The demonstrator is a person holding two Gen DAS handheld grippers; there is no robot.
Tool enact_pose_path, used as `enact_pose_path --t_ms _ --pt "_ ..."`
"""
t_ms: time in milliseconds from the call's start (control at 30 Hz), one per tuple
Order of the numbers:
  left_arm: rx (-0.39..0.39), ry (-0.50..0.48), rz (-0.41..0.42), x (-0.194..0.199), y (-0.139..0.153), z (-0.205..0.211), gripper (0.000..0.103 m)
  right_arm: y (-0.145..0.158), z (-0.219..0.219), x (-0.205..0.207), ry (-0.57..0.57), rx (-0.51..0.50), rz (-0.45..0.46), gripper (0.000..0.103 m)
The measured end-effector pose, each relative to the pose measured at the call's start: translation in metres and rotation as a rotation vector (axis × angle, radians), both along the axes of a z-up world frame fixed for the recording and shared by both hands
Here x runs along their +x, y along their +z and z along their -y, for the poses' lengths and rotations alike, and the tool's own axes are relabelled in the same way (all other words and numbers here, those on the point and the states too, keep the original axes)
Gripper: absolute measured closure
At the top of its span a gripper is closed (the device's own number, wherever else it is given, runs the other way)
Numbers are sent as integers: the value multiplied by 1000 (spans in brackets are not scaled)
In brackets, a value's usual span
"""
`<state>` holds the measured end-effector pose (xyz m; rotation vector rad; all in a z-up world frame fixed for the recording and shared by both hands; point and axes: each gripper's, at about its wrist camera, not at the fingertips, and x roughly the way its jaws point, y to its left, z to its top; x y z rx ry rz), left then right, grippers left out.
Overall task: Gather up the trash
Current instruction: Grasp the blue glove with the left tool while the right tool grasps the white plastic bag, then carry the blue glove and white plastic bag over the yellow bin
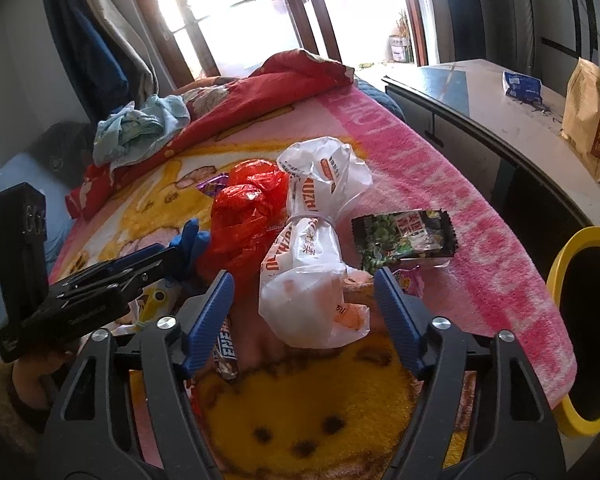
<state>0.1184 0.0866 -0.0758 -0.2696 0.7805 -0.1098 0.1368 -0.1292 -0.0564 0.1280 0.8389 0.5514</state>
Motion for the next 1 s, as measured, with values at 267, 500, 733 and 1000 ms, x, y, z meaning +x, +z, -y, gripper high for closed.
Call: enact_pose_path --t_ms 267,500,733,1000 --pt "-11 -9 11 -2 2 2 97 -4 -2 -1 26 -1 -14 66" --pt "-26 14 58 -6 16 -5 99 -3 -3 -2 47 -2 -3 85" --pt "-29 15 111 -10 33 -3 100 9 0 -6 52 19 39 94" --pt "-30 8 155 -14 51 4 100 26 11 -7 40 50 97 95"
